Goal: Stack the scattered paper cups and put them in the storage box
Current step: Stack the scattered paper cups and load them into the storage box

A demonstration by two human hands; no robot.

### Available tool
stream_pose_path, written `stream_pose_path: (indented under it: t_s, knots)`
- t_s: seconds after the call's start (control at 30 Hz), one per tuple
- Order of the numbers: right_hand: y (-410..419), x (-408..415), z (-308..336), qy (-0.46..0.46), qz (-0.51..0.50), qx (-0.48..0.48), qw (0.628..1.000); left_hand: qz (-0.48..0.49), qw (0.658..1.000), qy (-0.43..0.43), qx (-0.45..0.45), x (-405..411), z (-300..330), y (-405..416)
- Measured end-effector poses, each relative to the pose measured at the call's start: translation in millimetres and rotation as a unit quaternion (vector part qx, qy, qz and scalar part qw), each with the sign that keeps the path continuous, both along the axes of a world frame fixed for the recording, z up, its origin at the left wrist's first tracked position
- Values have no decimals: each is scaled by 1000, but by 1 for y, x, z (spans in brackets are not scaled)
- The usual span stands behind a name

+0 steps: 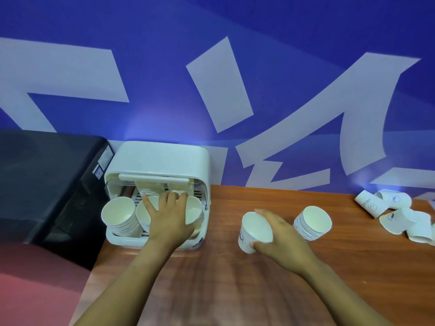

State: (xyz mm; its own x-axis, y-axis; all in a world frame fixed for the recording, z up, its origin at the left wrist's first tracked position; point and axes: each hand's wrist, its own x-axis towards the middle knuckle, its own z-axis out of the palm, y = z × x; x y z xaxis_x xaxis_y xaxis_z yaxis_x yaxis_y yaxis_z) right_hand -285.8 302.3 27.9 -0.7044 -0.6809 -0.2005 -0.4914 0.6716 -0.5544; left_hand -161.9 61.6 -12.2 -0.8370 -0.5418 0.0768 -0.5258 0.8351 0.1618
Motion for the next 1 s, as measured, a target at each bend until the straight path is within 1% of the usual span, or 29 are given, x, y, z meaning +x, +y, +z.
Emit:
stream_pose_path:
  t_s: [0.1, 0.23, 0.3, 0.37, 0.43, 0.53, 0.6, 0.7, 0.83, 0.93, 1.0]
  knots:
    - [-1, -1, -2, -1, 0, 3, 1000, 3, 998, -57, -13, -2, 10, -2]
    - [-3, 0, -5, 0, 3, 9, 1000, -29, 990, -131, -34, -4, 14, 4]
    - [-4, 2, -9, -5, 11, 9, 1000, -48, 985, -160, -28, -5, 10, 5]
    - [-8, 6, -12, -9, 19, 9, 1000, -53, 984, -168, -4, -3, 7, 6]
    - [-15, 11, -13, -10, 29, -4, 1000, -46, 990, -131, 29, 1, 6, 6]
    - [-41, 19, -9, -7, 46, -46, 998, -28, 995, -45, 79, 11, 9, 5]
    - [-64, 24, -7, 2, 60, -76, 995, -21, 996, 1, 81, 21, 13, 3]
    - [-99, 32, -5, 18, 66, -111, 991, -12, 996, 63, 55, 36, 16, -5]
    - [-128, 39, -13, 34, 77, -83, 993, 10, 993, 73, 90, 46, 19, -14]
    - [-139, 44, -26, 75, 86, -36, 993, 6, 992, 80, 99, 51, 19, -16]
    - [-141, 47, -34, 78, 79, -23, 994, 2, 992, 69, 104, 53, 19, -15]
